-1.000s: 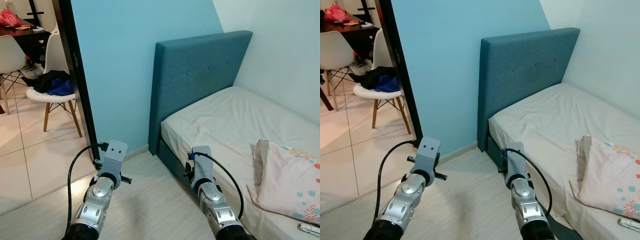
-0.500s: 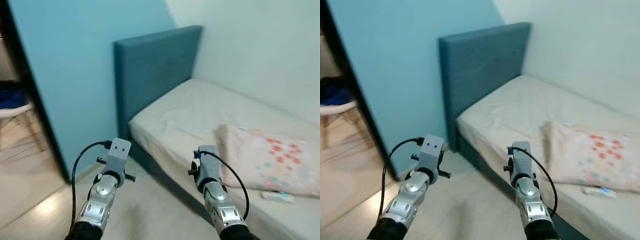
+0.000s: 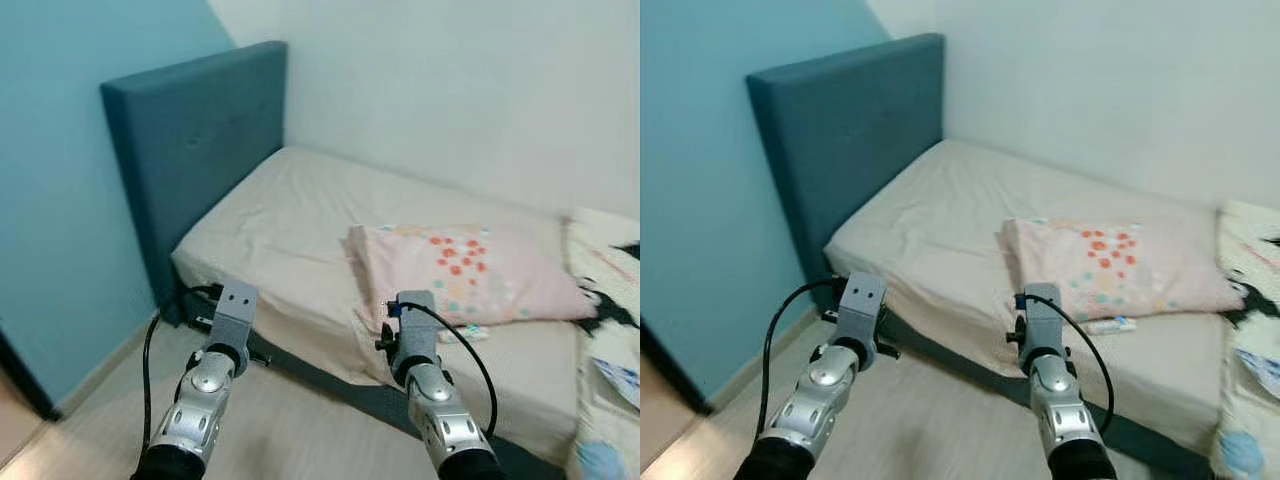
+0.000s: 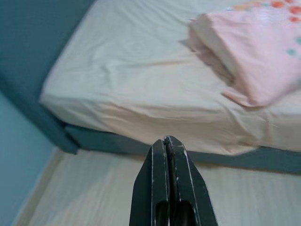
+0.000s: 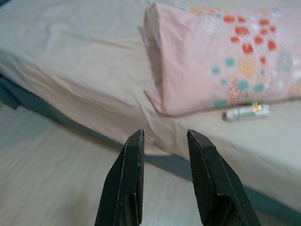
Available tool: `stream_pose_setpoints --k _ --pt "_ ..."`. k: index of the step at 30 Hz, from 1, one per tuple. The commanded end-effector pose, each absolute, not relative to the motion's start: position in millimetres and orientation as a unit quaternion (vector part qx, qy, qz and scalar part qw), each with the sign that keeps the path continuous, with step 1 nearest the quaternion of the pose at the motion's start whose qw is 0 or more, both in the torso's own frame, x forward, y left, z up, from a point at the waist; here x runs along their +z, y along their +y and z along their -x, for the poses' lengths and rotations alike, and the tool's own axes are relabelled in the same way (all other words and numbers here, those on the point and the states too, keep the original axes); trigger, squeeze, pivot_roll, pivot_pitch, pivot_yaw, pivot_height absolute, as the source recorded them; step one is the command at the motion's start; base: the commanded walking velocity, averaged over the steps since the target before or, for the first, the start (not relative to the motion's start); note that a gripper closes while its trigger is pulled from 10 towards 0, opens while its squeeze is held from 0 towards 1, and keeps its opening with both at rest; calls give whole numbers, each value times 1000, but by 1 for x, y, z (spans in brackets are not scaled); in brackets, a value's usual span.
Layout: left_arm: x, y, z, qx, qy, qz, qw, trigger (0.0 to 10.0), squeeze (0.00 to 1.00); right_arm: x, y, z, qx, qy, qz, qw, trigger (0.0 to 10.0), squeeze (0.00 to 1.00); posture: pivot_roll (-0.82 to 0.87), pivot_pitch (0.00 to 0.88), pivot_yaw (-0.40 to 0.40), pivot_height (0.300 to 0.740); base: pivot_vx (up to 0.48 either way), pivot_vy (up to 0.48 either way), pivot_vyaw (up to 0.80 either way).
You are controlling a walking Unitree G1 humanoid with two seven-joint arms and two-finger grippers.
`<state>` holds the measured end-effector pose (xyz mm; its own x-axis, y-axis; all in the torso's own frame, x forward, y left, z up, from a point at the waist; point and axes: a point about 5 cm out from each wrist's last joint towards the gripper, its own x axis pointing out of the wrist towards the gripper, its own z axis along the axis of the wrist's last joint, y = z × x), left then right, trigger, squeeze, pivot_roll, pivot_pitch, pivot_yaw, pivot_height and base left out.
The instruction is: Clean up the room
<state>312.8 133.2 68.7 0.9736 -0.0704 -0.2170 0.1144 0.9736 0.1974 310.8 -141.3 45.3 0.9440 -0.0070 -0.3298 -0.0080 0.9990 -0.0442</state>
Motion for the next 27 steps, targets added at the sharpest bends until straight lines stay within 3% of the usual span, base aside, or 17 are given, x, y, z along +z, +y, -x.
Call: stream_pose_setpoints --k 1,27 --pt "65 134 -311 -45 112 -100 988 10000 0 43 -145 -309 -3 174 26 984 10000 0 12 0 -81 740 0 0 -800" --pt "69 137 -313 -19 105 -46 993 10000 0 44 -143 -310 -5 167 32 985 10000 0 13 0 -80 740 0 0 -800"
